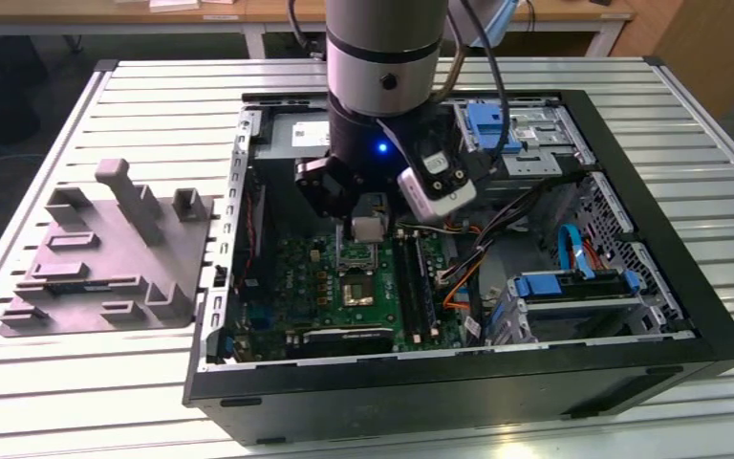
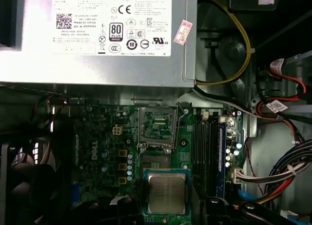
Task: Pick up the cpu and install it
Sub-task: 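Place the cpu into insertion slot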
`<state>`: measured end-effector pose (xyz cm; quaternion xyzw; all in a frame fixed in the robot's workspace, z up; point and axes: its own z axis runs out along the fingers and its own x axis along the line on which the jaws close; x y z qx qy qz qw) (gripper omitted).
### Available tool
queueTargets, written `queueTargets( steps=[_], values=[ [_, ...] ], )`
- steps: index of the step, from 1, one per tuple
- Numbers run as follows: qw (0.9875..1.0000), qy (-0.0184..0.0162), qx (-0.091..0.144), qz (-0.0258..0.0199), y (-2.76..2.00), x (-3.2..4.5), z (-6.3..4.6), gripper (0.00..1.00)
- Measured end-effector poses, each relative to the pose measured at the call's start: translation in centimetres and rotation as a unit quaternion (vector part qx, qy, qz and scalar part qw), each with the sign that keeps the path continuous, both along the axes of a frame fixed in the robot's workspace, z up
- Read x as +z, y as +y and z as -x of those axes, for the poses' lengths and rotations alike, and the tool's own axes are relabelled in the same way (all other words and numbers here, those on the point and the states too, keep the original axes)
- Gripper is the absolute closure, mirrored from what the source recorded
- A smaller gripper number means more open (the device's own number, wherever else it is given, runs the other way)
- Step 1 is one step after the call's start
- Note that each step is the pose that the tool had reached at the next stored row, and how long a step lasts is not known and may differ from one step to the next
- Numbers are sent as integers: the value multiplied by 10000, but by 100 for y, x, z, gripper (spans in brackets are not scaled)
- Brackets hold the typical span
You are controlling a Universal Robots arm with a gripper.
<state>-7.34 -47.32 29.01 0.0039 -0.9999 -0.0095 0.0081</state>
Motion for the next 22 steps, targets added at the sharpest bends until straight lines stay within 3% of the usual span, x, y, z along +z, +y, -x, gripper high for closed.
queueTargets(
  steps=[10,22],
  values=[
    [10000,0,0,0,-1,-96,0,53],
    [10000,8,0,0,-2,-311,0,53]
  ],
)
